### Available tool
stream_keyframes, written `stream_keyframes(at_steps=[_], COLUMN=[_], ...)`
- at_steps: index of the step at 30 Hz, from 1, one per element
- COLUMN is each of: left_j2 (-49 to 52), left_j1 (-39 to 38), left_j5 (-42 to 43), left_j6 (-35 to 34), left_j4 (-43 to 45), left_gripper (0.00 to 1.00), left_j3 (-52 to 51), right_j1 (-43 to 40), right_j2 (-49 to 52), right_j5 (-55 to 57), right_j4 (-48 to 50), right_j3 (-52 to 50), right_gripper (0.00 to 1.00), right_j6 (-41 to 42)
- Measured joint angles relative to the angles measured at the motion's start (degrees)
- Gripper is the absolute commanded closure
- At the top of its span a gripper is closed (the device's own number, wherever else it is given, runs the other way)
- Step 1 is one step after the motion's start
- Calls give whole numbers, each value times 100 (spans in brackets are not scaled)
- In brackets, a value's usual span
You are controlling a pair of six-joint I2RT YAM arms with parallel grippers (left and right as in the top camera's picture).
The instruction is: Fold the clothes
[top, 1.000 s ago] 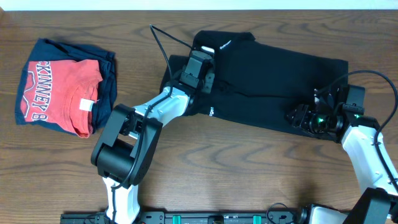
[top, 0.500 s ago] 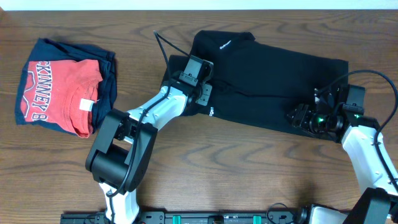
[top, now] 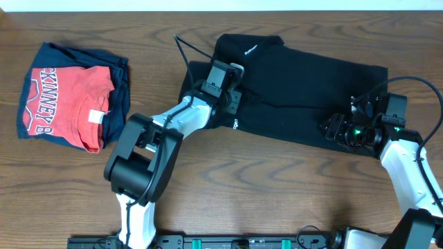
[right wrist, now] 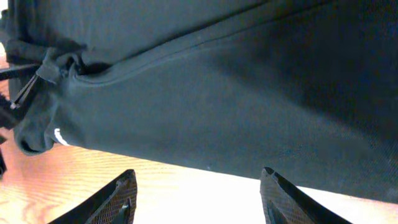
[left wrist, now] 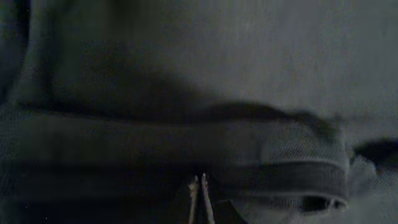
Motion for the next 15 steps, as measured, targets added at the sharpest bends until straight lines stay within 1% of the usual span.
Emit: stream_keyframes(at_steps=[5,8,10,15], left_j2=[33,33,31,-149], left_j1=[50,168,273,369], left_j5=[24,72,195,396], left_j6=[-15,-92,-140,-170], left_j4=[927,890,557,-1005], left_gripper=[94,94,94,94], left_j3=[28,229,468,813], right_j1=[0,0,0,0], right_j2=[-2,0,0,0], right_j5=[-2,-2,-2,-2], right_j4=[61,46,11,-50], right_j3=[0,0,0,0], right_gripper=[39,39,39,38], right_j6=[76,107,116,125])
